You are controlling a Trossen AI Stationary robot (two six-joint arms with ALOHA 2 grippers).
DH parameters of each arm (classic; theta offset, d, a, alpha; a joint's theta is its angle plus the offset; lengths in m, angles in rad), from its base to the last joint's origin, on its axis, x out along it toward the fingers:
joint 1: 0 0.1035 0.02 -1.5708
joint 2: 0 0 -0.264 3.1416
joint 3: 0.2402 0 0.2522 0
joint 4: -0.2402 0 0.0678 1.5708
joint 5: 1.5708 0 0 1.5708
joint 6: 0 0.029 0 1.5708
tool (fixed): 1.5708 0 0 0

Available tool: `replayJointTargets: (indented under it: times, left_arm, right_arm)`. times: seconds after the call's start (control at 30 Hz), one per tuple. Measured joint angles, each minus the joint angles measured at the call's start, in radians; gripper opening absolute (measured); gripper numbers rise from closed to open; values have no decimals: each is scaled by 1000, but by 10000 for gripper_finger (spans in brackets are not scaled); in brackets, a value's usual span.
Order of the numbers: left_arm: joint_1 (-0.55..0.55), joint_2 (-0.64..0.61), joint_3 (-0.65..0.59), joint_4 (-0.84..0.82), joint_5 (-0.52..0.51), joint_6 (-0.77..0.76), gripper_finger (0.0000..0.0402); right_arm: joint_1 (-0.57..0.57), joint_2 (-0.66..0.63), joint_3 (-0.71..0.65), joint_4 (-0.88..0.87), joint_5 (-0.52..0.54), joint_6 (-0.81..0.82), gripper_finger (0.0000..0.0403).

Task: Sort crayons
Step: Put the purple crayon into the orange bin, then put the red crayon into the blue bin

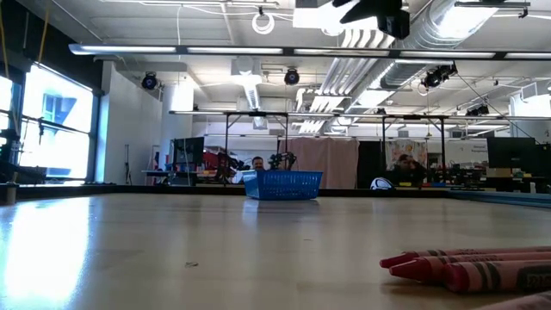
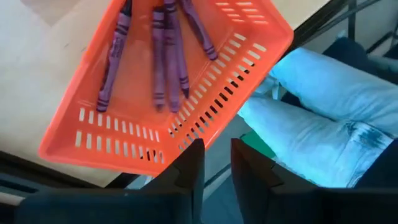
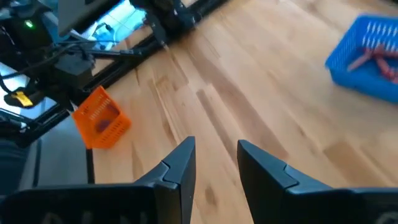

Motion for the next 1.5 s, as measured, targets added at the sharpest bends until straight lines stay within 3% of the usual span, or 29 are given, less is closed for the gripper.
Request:
replayJointTargets:
  times: [0.17, 0.4, 0.6, 0.93, 1.23, 1.5]
  left_arm:
    - [2, 0, 0, -1, 2, 67, 85]
    - [46, -2, 0, -3, 3, 244, 102]
    - [130, -42, 0, -17, 2, 499, 103]
    - [233, -182, 0, -212, -39, 980, 104]
    - [259, -325, 0, -404, -169, 1190, 104]
    - [259, -427, 0, -442, -250, 1250, 104]
  right_arm:
    - [34, 3, 0, -134, -60, 25, 102]
    - [101, 108, 0, -326, -200, 160, 102]
    - [171, 265, 0, -237, -358, 222, 102]
    - [283, 486, 0, -94, -441, 255, 102]
    - [371, 568, 9, 194, -425, 297, 102]
    - [432, 705, 227, 46, -279, 1, 102]
